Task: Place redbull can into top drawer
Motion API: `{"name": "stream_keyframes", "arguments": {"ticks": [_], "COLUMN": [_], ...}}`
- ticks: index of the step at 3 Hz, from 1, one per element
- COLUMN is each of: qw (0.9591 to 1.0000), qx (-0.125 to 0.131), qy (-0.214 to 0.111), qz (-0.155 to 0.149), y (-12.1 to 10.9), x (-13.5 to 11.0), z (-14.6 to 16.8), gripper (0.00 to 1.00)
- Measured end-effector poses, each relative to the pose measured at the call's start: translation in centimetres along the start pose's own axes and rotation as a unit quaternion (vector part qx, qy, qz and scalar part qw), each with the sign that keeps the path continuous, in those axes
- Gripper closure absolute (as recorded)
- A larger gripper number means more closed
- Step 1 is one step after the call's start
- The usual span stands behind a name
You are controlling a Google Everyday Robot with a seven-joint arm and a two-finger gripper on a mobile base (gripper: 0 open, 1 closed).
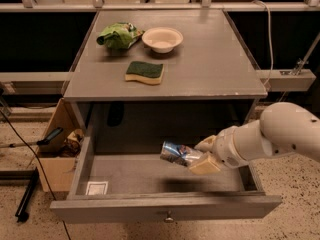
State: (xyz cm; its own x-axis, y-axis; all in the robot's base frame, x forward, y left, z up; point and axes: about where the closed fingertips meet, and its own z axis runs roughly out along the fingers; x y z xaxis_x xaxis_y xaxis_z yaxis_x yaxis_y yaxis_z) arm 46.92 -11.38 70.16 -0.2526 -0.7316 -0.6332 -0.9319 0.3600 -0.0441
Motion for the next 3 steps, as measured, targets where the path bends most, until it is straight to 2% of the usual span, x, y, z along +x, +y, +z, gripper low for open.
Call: {"name": "stream_keyframes", "arguments": {"ticks": [1,2,3], "qw": [0.9996,0.9992,0.9991], "qx": [-0.025,-0.035,-0.036], "qy": [0.012,0.016,0.022], "qz": [-0.006,-0.009,-0.005], "y": [-0.5,-0.8,-1.3], "x": [-0.8,-1.1,-0.3], "z": [4.0,5.8,7.6], "gripper": [1.00,1.00,1.00]}}
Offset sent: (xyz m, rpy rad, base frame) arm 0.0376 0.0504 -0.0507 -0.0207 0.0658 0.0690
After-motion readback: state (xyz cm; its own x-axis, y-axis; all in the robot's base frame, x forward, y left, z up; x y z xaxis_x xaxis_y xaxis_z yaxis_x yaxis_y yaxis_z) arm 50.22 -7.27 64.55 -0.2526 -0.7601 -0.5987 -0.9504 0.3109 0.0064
